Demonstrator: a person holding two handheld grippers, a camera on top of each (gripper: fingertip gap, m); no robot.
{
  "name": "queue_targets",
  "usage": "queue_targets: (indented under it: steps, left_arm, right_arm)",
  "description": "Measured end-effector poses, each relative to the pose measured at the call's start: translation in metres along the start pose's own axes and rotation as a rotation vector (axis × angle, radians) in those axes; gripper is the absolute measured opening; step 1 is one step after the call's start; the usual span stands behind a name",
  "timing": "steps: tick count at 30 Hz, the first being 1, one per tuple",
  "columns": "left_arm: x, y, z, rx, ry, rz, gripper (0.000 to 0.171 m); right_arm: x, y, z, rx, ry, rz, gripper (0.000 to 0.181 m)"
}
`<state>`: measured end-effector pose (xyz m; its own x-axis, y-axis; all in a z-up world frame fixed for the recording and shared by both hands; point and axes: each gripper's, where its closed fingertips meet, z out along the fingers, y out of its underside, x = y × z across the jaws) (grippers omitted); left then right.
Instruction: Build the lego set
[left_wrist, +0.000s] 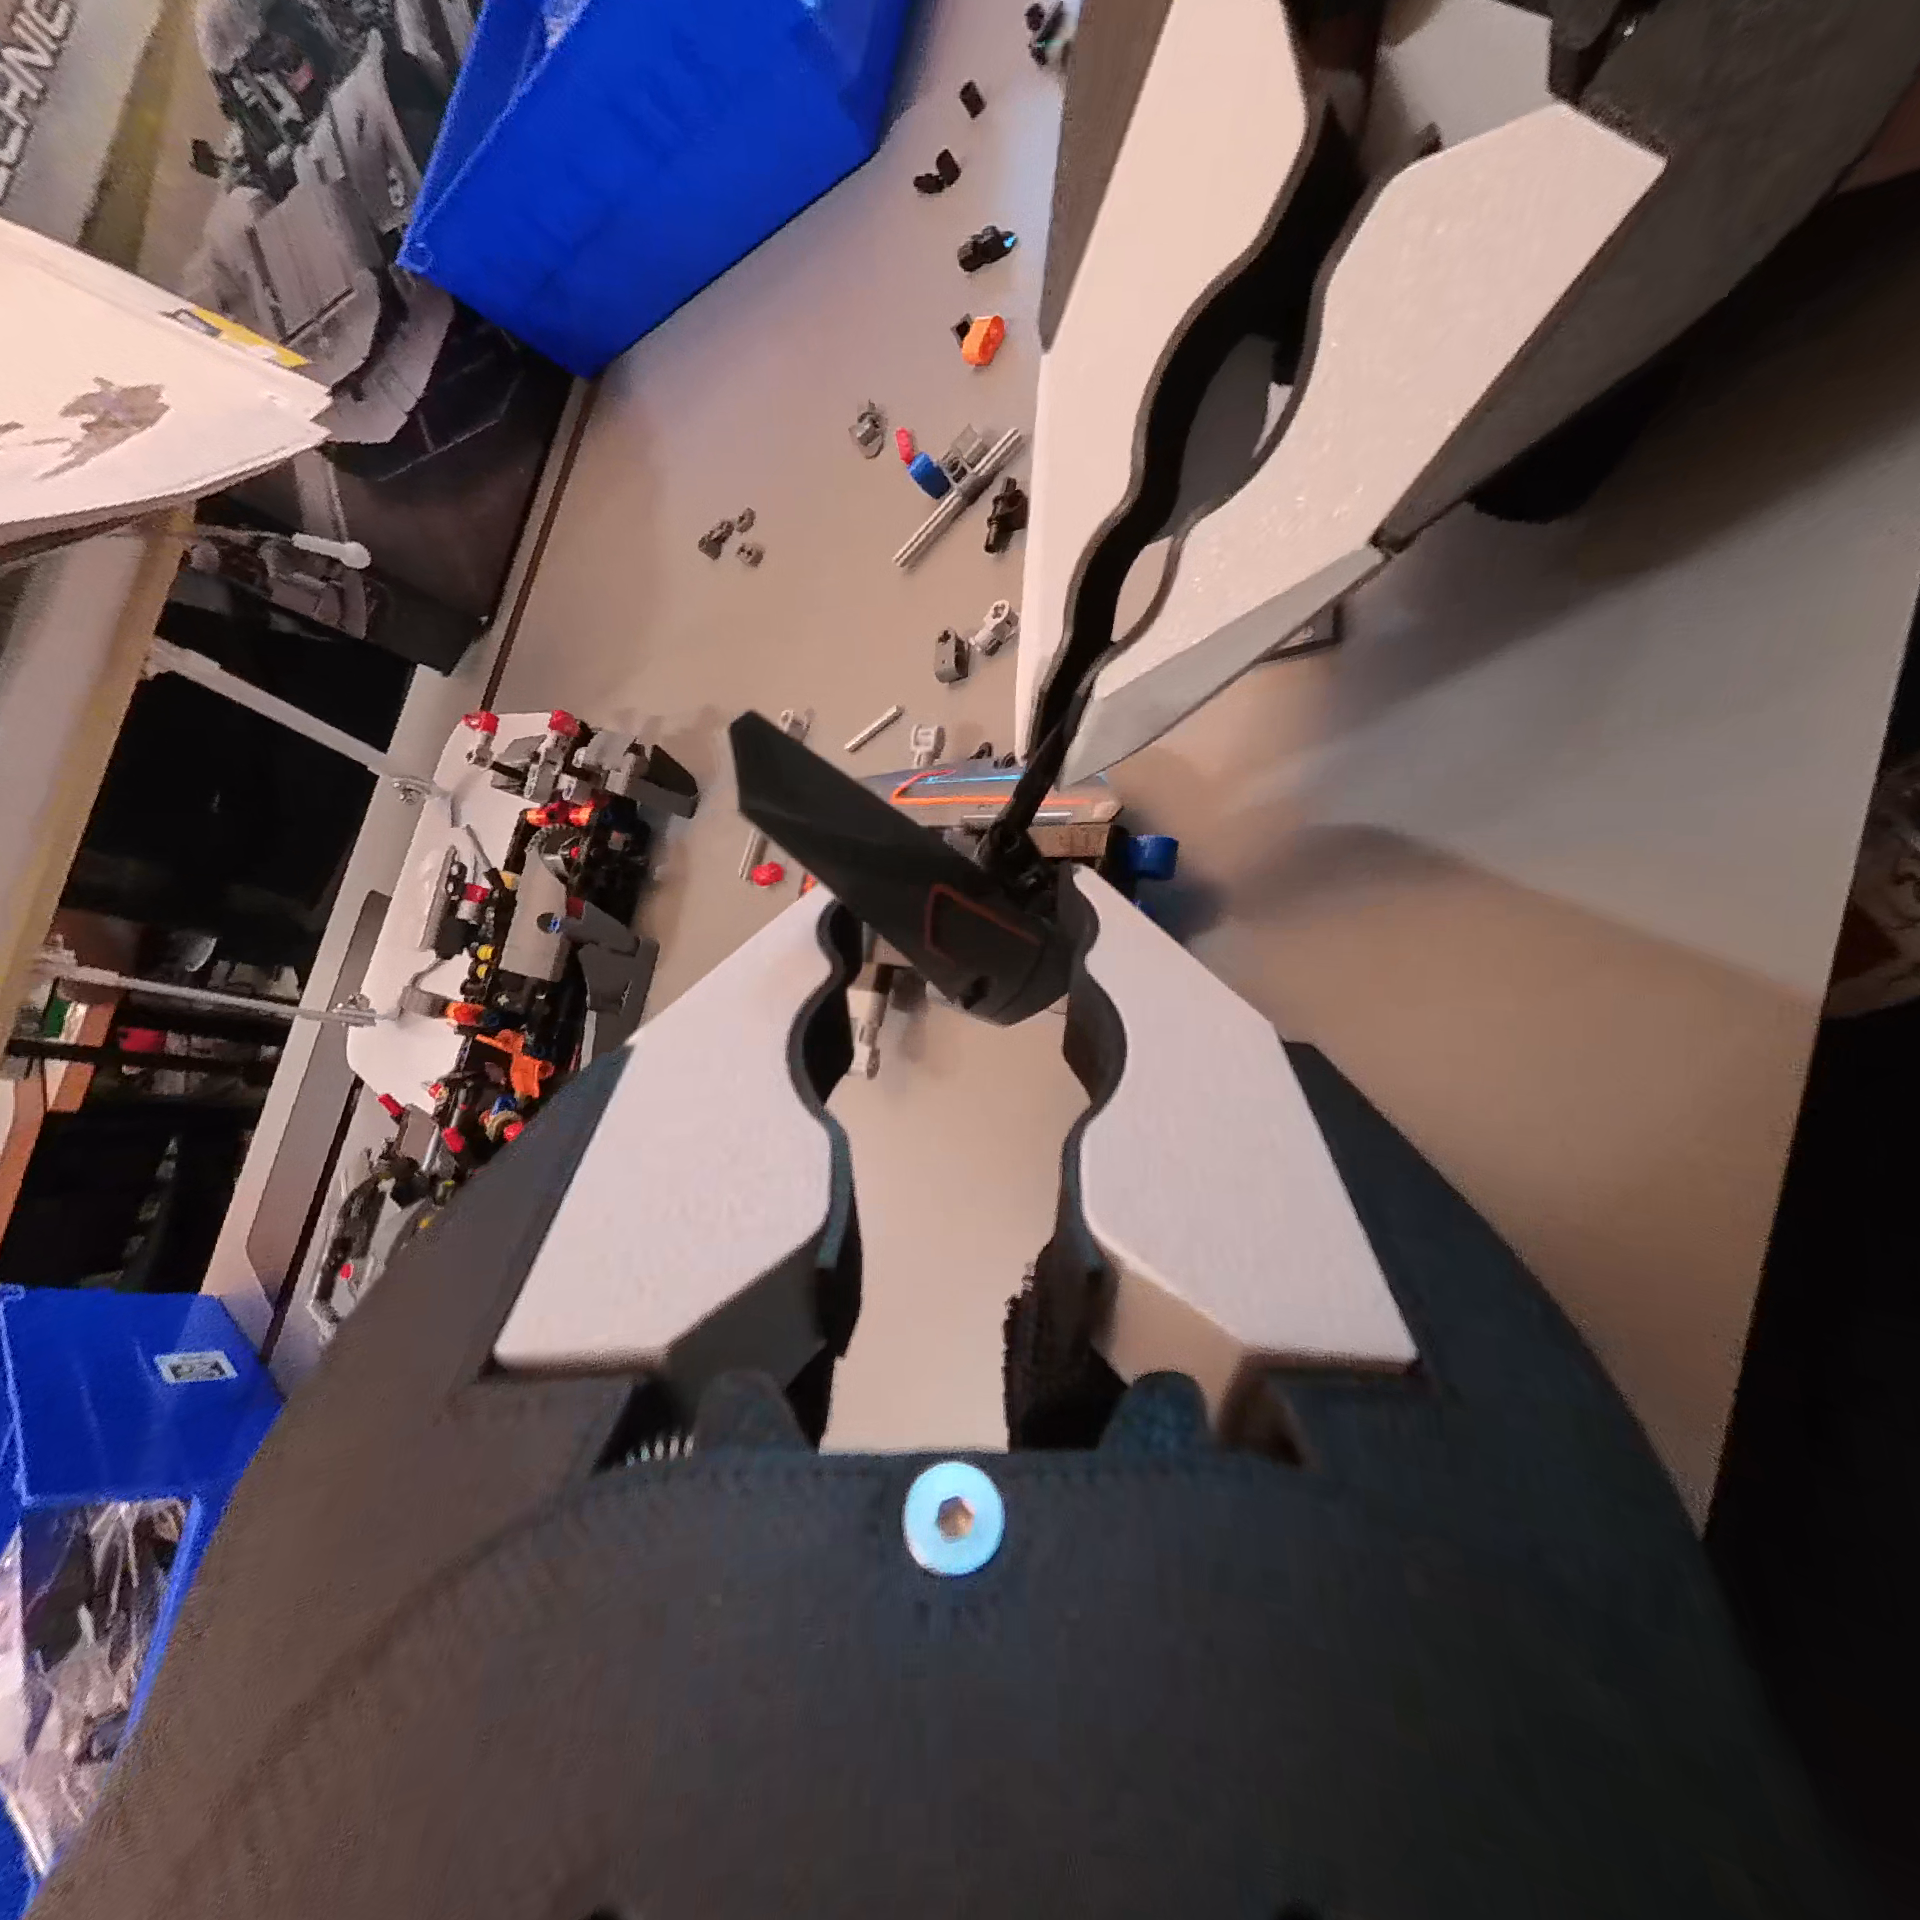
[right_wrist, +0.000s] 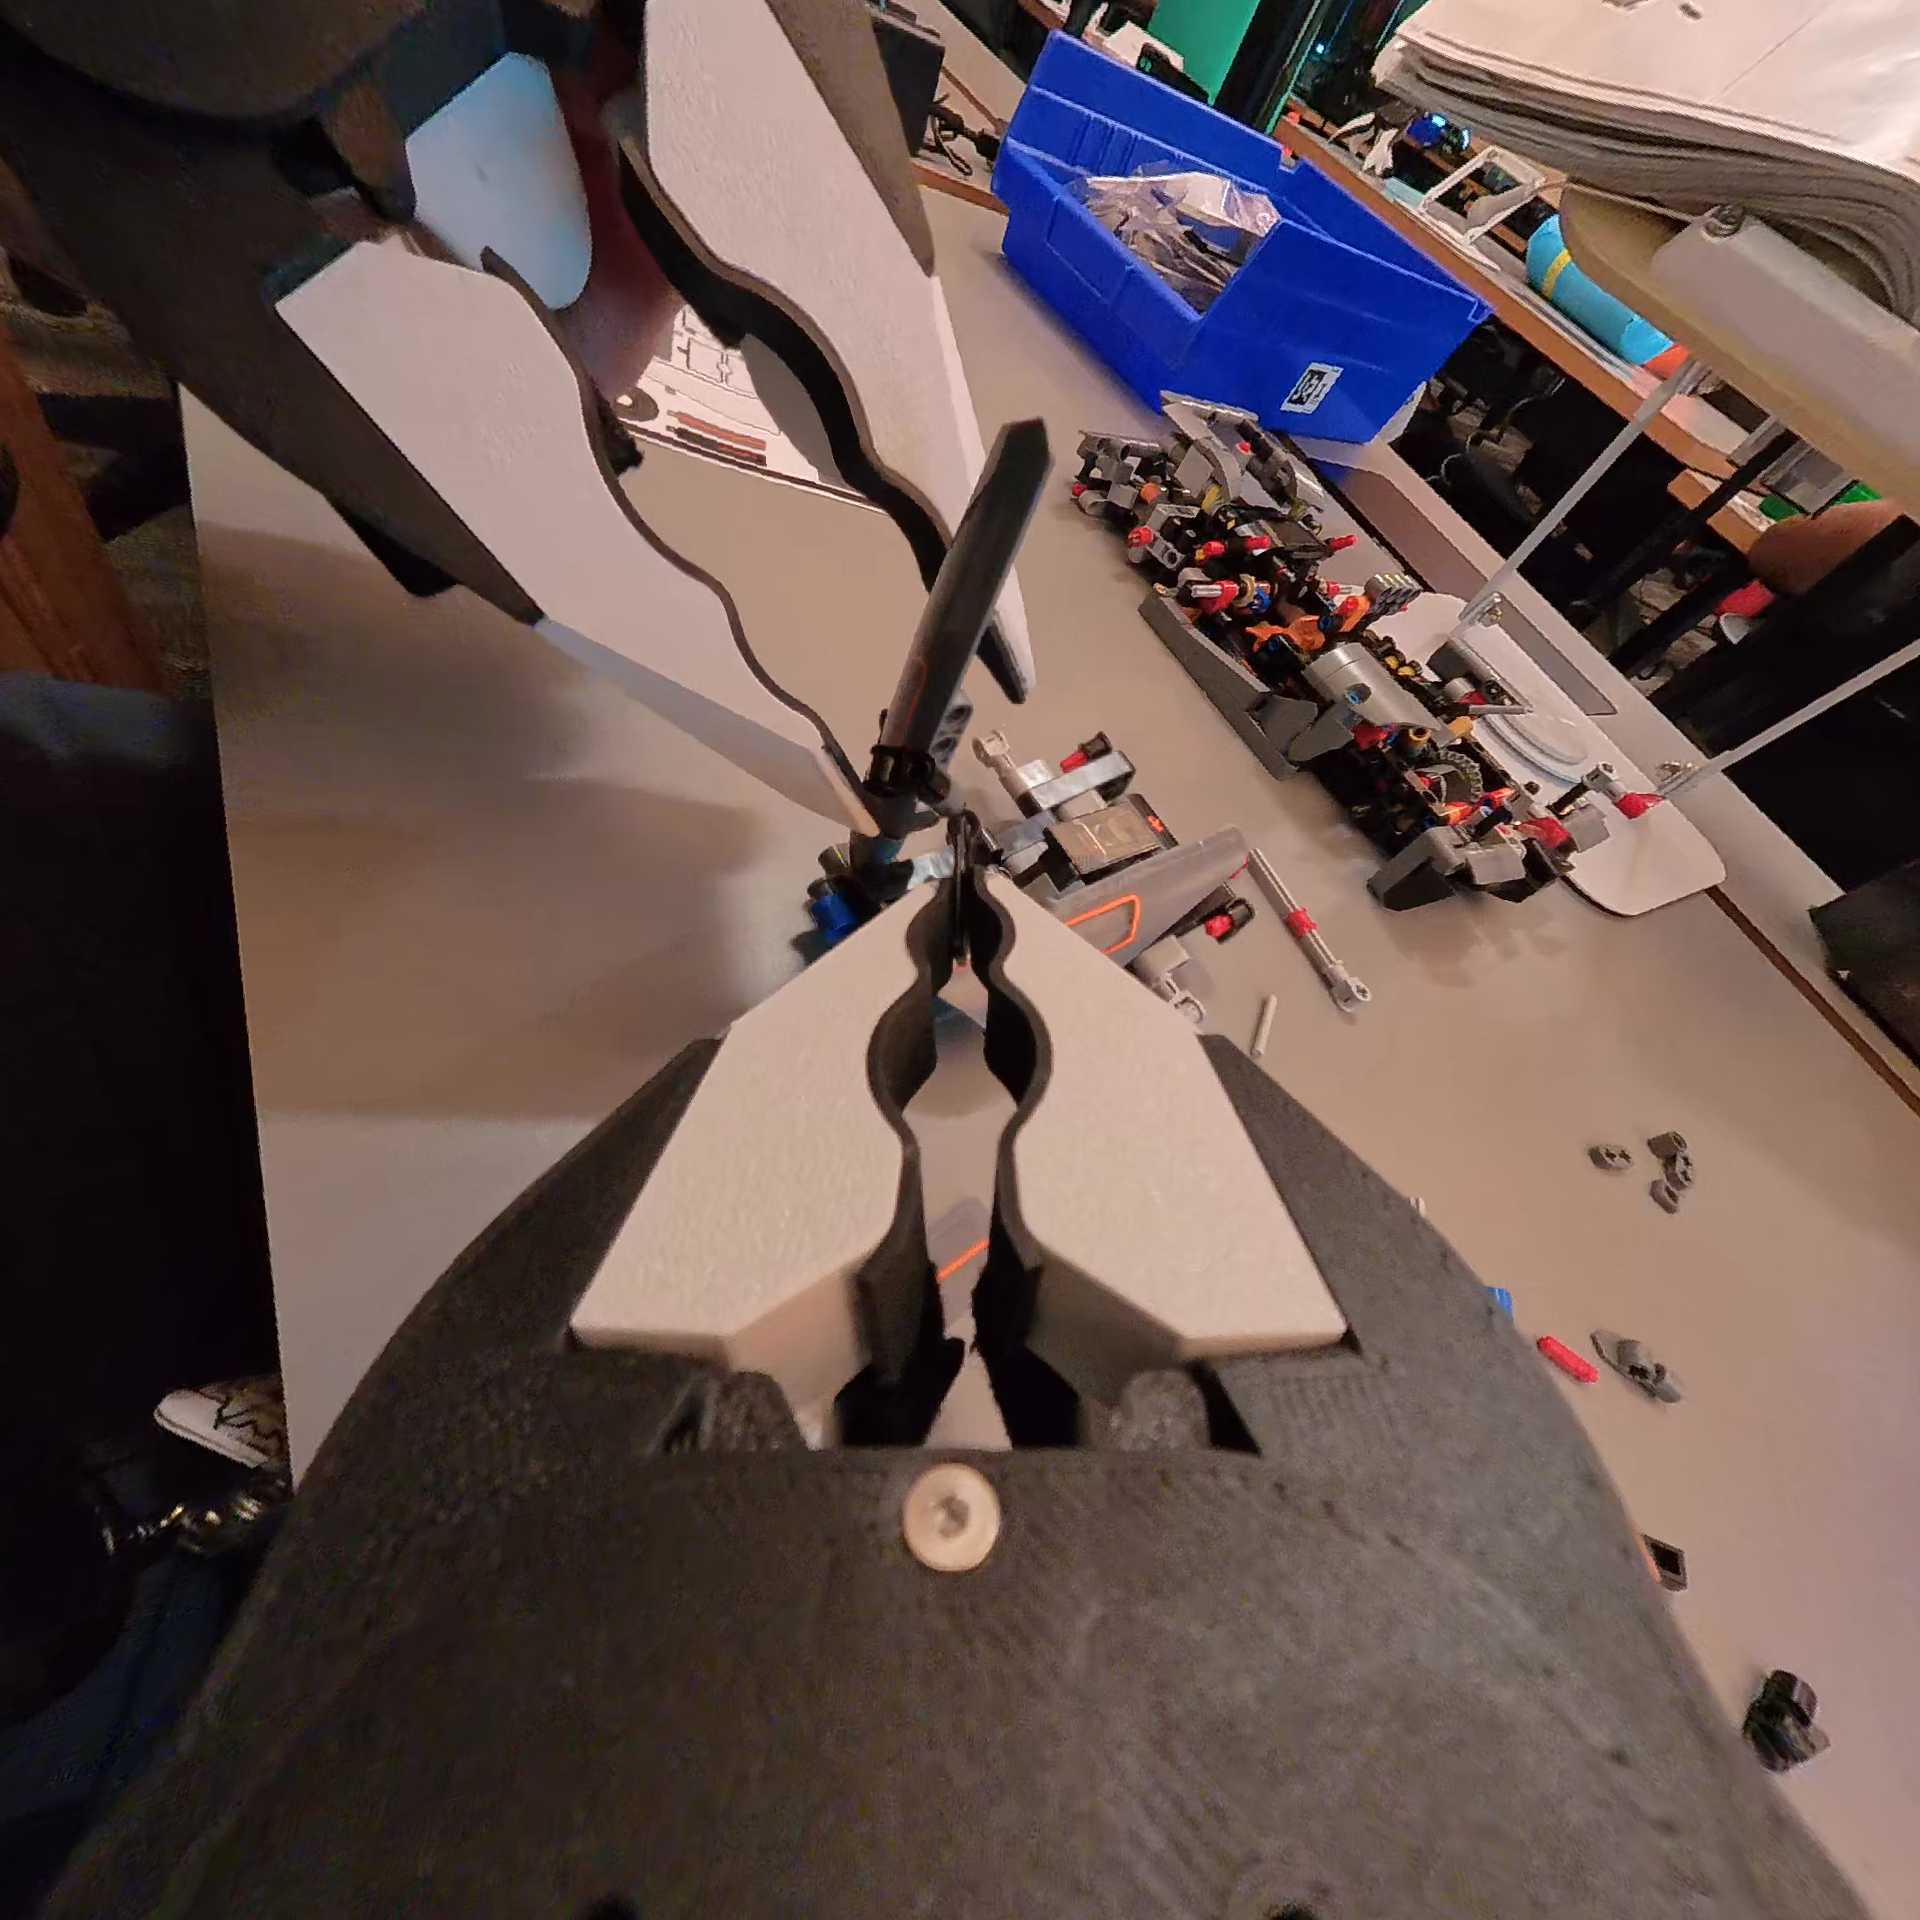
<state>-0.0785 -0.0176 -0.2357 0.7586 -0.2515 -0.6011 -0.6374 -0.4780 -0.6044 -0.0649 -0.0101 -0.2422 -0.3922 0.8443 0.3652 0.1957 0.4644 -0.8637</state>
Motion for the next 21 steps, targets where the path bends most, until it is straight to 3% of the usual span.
queue_targets:
  steps: [10, 21]
  left_arm:
    - [0.005, -0.005, 0.000, -0.065, 0.165, 0.172, 0.022]
    - [0.004, -0.017, 0.002, -0.051, 0.263, 0.197, 0.020]
  right_arm:
    - [0.000, 0.000, -0.001, 0.000, -0.014, 0.013, 0.000]
    - [-0.002, -0.001, -0.002, 0.014, -0.027, 0.016, 0.000]
